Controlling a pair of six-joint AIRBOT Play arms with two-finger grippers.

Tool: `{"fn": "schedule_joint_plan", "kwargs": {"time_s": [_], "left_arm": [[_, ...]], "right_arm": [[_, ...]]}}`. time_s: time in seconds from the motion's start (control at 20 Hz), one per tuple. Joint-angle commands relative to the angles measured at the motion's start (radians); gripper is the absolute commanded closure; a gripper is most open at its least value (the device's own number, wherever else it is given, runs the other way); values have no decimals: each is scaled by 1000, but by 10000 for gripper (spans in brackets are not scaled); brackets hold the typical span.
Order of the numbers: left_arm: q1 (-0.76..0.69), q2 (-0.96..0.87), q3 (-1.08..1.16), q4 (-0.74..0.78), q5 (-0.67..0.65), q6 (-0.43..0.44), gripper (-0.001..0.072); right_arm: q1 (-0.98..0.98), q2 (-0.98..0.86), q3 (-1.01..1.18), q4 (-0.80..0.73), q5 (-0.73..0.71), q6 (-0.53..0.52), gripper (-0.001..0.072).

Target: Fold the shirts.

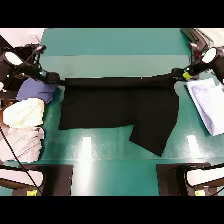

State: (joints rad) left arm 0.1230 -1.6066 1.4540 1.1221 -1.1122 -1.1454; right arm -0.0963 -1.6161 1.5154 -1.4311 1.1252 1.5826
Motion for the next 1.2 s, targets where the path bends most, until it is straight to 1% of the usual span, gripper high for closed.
{"fn": "schedule_joint_plan", "kwargs": {"time_s": [0.0, 0.1, 0.15, 0.2, 0.25, 0.3, 0.4, 0.45, 0.5, 0.6, 0.65, 0.75, 0.9, 1.0, 1.15], "left_arm": [[0, -12, -40, 23, -37, -2, 684], [0, -11, -41, 19, -50, -11, 683], [0, -11, -41, 20, -53, -29, 670], [0, -11, -41, 20, -57, -54, 403], [0, -11, -41, 19, -63, -78, 150], [0, -11, -40, 20, -82, -95, 119], [2, -8, -31, 41, -142, -109, 120], [13, 2, -24, 48, -195, -112, 122], [31, 19, -24, 47, -249, -112, 224], [70, 76, -61, 43, -325, -112, 229], [90, 119, -110, 39, -332, -113, 229], [123, 227, -266, 6, -311, -112, 229], [133, 374, -522, -7, -244, -108, 229], [133, 416, -646, -8, -203, -109, 229], [133, 416, -761, -20, -163, -112, 228]], "right_arm": [[1, 12, -84, -3, 3, 10, 696], [2, 12, -108, 0, 2, 10, 694], [2, 9, -108, 0, 11, 10, 690], [1, 10, -107, 3, 18, 10, 612], [1, 10, -106, 25, 22, 9, 409], [-2, 11, -106, 45, 31, 8, 358], [-15, 25, -106, 58, 75, 2, 358], [-21, 43, -107, 72, 116, -37, 358], [-34, 64, -108, 102, 171, -90, 358], [-75, 117, -108, 179, 303, -163, 358], [-92, 142, -108, 214, 346, -180, 358], [-114, 197, -108, 247, 373, -182, 359], [-114, 264, -108, 262, 343, -190, 359], [-100, 296, -108, 261, 341, -190, 359], [-95, 319, -108, 262, 345, -196, 359]]}}
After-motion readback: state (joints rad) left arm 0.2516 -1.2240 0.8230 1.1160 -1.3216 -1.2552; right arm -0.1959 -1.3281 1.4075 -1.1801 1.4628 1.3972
